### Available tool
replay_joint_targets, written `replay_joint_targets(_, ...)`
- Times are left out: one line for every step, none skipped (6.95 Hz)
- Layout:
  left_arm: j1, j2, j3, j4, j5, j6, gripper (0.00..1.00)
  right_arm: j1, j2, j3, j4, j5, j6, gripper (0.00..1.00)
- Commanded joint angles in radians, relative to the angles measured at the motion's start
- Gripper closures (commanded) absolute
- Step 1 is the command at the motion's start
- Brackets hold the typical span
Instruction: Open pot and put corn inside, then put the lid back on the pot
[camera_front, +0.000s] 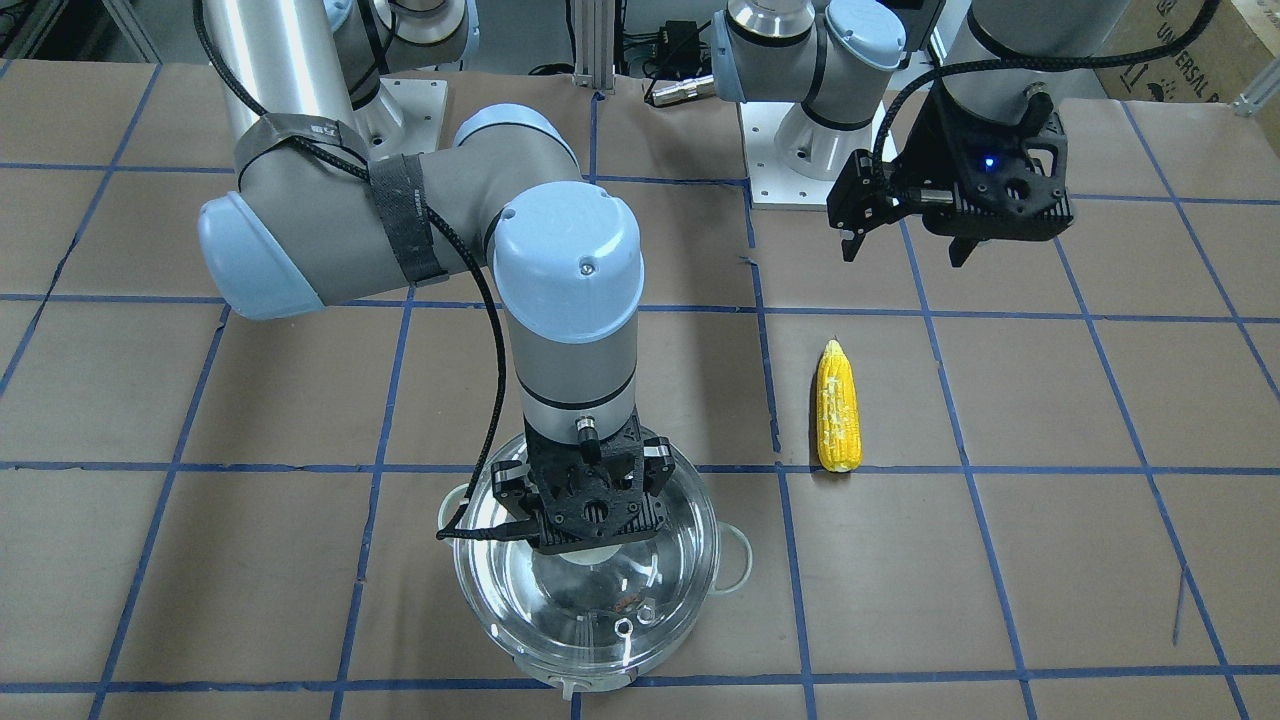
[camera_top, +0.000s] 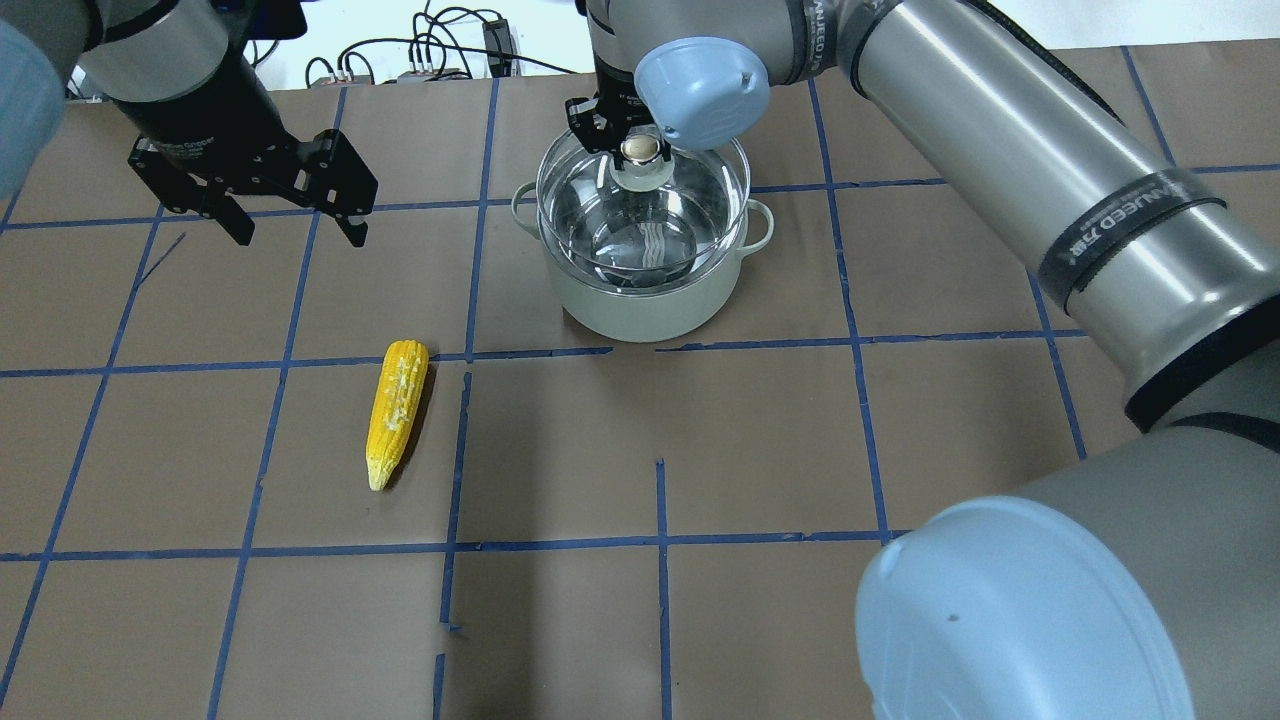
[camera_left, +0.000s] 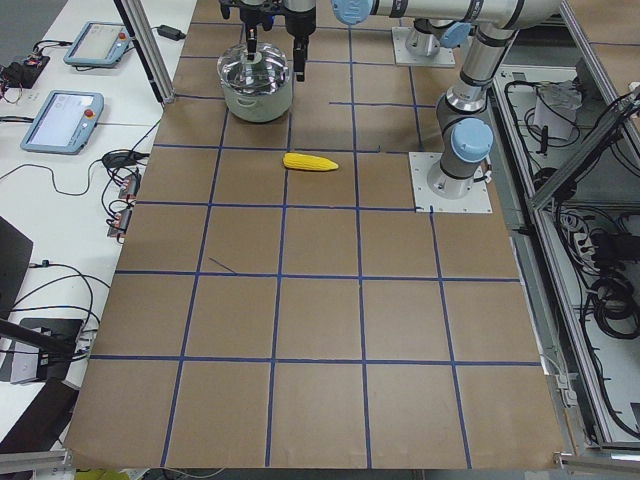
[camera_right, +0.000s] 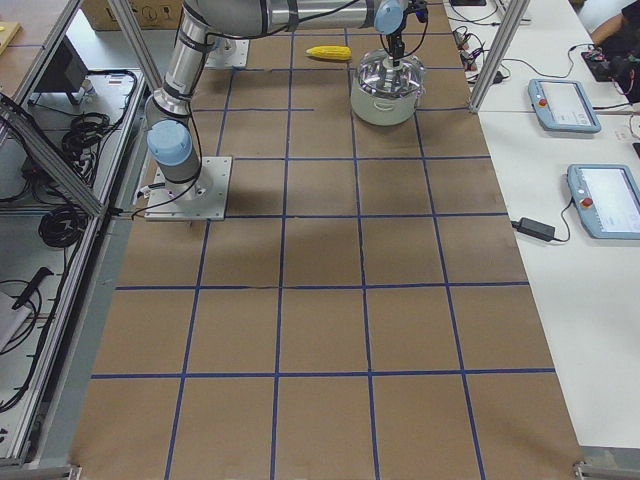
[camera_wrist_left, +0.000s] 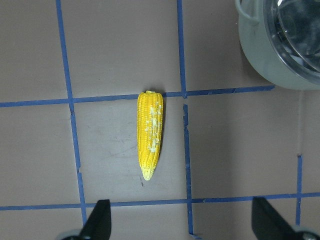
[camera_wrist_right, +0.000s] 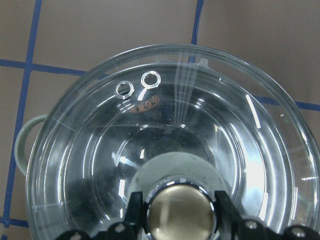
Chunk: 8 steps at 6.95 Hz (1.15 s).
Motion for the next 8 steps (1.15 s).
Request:
replay_joint_targets(0.013,-0.072,-0.052,0.029,-0.004,0.067,0.00,-0.044,-0.022,-0.028,0.072,-0.042,-0.098,0.93)
replay_joint_targets(0.053,-0.104,-0.115,0.122,-0.004,0.096,0.00,-0.091,-0.037,-0.028,0.096,-0.043,-0.150,0.93)
replay_joint_targets(0.076,-0.135,-0.207,0.255,-0.006,0.164,0.00,-0.140,-0.045,-0.030,0.123,-0.043,-0.216,0.92)
replay_joint_targets(0.076,-0.176,-0.281,0.390,-0.004,0.213,0.00,-0.194,-0.063,-0.028,0.140,-0.035,-0.259,0.93)
replay_joint_targets(0.075,-0.216,-0.348,0.481,-0.004,0.215,0.00,-0.243,-0.079,-0.032,0.159,-0.035,-0.319,0.93)
replay_joint_targets(0.075,-0.250,-0.405,0.568,-0.003,0.218,0.00,-0.300,-0.094,-0.030,0.179,-0.034,-0.374,0.93)
replay_joint_targets(0.075,-0.279,-0.451,0.639,-0.001,0.216,0.00,-0.341,-0.105,-0.033,0.197,-0.032,-0.411,0.93)
replay_joint_targets(0.078,-0.296,-0.485,0.703,0.000,0.218,0.00,-0.377,-0.134,-0.033,0.217,-0.026,-0.422,0.93)
